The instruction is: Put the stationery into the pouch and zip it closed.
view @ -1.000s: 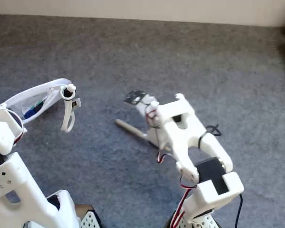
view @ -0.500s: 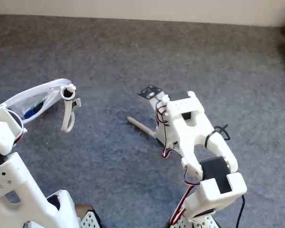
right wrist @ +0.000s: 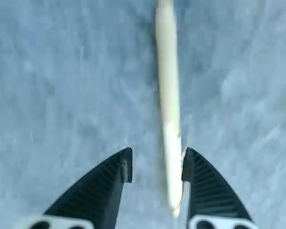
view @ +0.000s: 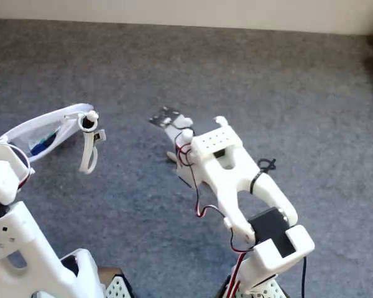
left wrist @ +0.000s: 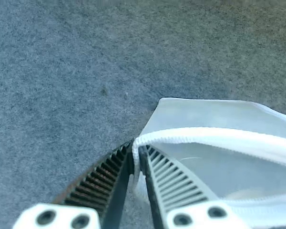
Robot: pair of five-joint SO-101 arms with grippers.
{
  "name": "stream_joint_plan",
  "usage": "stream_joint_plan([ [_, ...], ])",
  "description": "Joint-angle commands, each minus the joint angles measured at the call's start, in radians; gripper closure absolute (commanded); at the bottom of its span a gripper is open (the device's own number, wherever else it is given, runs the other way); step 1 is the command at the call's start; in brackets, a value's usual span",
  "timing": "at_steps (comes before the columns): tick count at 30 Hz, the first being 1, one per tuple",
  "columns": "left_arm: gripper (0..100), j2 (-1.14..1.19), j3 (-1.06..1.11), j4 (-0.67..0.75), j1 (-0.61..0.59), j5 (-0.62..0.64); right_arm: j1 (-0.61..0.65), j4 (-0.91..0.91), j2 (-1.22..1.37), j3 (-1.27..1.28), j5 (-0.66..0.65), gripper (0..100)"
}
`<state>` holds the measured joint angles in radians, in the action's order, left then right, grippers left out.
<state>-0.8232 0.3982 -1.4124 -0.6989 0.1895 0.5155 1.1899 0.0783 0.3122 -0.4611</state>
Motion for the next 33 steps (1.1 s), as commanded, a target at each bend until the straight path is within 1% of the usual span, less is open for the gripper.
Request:
stream_joint_plan([
  [1, 99, -0.002, 0.018, 0.034, -0.024, 0.009, 0.042, -0.163, -0.061, -0.058, 0.012, 83.6],
  [5, 99, -0.002, 0.018, 0.034, -0.021, 0.009, 0.062, -0.225, -0.016, -0.051, 0.012, 83.6],
  [11, 99, -0.002, 0.018, 0.035, -0.019, 0.009, 0.068, -0.305, 0.148, -0.061, 0.012, 83.6],
  [18, 99, -0.002, 0.018, 0.034, -0.019, 0.009, 0.065, -0.309, 0.223, -0.107, 0.012, 84.3],
  [20, 99, -0.002, 0.018, 0.034, -0.019, 0.009, 0.068, -0.309, 0.223, -0.105, 0.012, 88.7],
  [23, 99, -0.002, 0.018, 0.032, -0.019, 0.009, 0.074, -0.309, 0.219, -0.104, 0.012, 98.8],
  [24, 99, -0.002, 0.018, 0.034, -0.019, 0.009, 0.077, -0.306, 0.217, -0.102, 0.012, 99.8],
  [27, 99, -0.002, 0.018, 0.035, -0.019, 0.009, 0.081, -0.239, 0.217, -0.11, 0.012, 99.3],
  [31, 99, -0.002, 0.018, 0.034, -0.018, 0.009, 0.079, -0.094, 0.209, -0.117, 0.012, 99.4],
  [33, 99, -0.002, 0.015, 0.032, -0.018, 0.011, 0.082, -0.061, 0.179, -0.128, 0.012, 99.4],
])
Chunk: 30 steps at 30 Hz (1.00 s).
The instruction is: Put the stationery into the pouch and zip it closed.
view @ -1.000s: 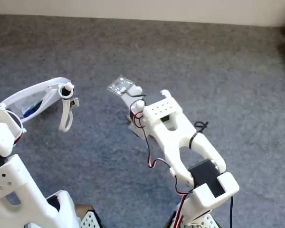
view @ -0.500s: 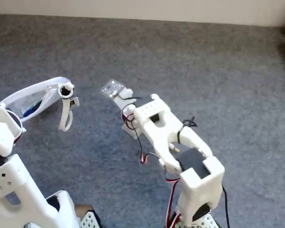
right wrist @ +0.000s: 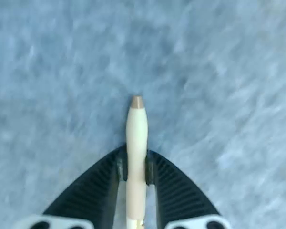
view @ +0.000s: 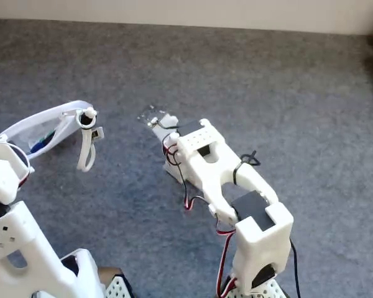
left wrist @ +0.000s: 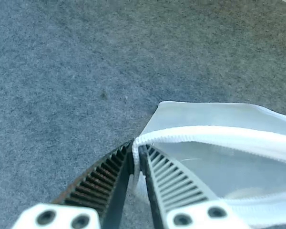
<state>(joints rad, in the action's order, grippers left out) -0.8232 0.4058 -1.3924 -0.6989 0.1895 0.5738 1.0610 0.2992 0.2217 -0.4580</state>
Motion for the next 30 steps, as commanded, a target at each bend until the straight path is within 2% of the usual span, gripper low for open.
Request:
stream_joint_plan([
  [1, 99, -0.002, 0.007, 0.012, -0.018, 0.011, 0.025, 0.079, -0.065, -0.041, 0.009, 99.4],
  [6, 99, -0.002, 0.004, 0.009, 0.044, 0.011, 0.039, 0.082, -0.229, 0.041, 0.009, 99.4],
  [16, 99, -0.002, -0.004, 0.006, 0.242, 0.011, 0.033, 0.074, -0.575, 0.202, 0.009, 99.4],
  [19, 99, -0.002, -0.054, -0.046, 0.309, 0.011, 0.03, 0.074, -0.644, 0.222, 0.009, 99.4],
  [24, 99, -0.002, -0.147, -0.11, 0.392, 0.011, -0.041, 0.076, -0.723, 0.219, 0.009, 99.4],
  [30, 99, -0.002, -0.16, -0.112, 0.518, 0.011, -0.111, 0.074, -0.829, 0.214, 0.006, 99.4],
])
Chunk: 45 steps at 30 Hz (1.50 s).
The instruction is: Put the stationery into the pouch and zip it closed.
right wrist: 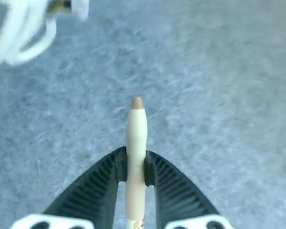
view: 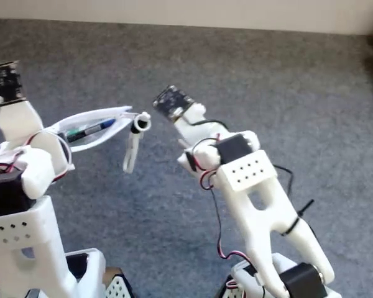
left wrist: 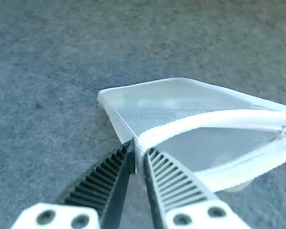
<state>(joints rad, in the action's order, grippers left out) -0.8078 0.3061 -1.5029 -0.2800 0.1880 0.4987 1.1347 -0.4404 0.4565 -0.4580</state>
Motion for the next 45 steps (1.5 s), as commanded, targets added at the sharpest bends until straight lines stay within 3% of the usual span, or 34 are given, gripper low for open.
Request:
stream_joint_plan([
  [1, 99, -0.018, -0.061, 0.0, 0.116, 0.012, -0.042, 0.001, -0.113, -0.021, 0.006, 99.4],
  [8, 99, -0.018, -0.11, -0.002, 0.24, -0.003, -0.045, -0.004, -0.3, -0.019, 0.028, 99.4],
  [12, 99, -0.015, -0.13, -0.003, 0.3, -0.006, -0.047, -0.085, -0.407, -0.015, 0.201, 99.4],
  [21, 99, -0.016, -0.084, -0.008, 0.294, -0.009, -0.041, -0.122, -0.621, -0.016, 0.365, 99.3],
  [24, 99, -0.016, -0.079, -0.009, 0.28, -0.009, -0.036, -0.208, -0.679, -0.013, 0.417, 99.3],
  [33, 99, -0.013, -0.076, -0.011, 0.278, -0.035, 0.013, -0.495, -0.719, 0.134, 0.423, 99.3],
  [45, 99, -0.016, -0.021, -0.002, 0.278, -0.038, 0.223, -0.774, -0.713, 0.153, 0.43, 99.3],
])
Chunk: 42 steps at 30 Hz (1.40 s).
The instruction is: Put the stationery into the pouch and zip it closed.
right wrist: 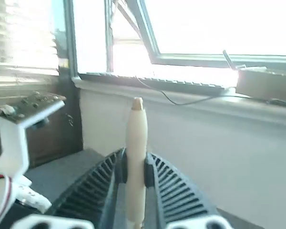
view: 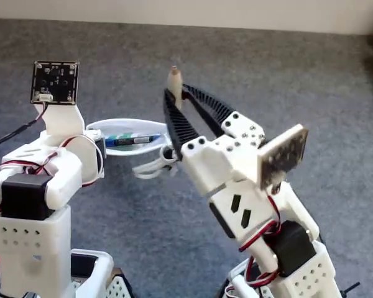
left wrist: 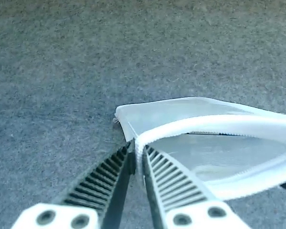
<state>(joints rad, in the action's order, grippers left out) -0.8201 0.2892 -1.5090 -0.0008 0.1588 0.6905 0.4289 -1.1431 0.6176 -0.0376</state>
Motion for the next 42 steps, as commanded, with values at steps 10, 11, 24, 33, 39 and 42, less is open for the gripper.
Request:
stream_joint_plan([
  [10, 99, -0.004, -0.004, -0.002, -0.001, -0.009, 0.033, -0.487, -0.008, 0.269, 0.009, 99.3],
  [11, 99, -0.004, -0.004, -0.003, -0.001, -0.009, 0.033, -0.538, -0.008, 0.3, 0.009, 99.3],
  [24, 99, -0.004, -0.002, -0.002, -0.001, -0.009, 0.035, -0.84, -0.007, 0.515, 0.011, 99.3],
  [33, 99, -0.004, -0.002, 0.003, -0.03, -0.009, 0.059, -0.932, -0.007, 0.564, 0.011, 99.3],
  [39, 99, -0.004, -0.002, 0.003, -0.058, -0.009, 0.059, -0.931, 0.059, 0.567, 0.011, 99.3],
  [42, 99, -0.004, -0.002, 0.003, -0.058, -0.008, 0.059, -0.931, 0.153, 0.564, 0.069, 99.3],
])
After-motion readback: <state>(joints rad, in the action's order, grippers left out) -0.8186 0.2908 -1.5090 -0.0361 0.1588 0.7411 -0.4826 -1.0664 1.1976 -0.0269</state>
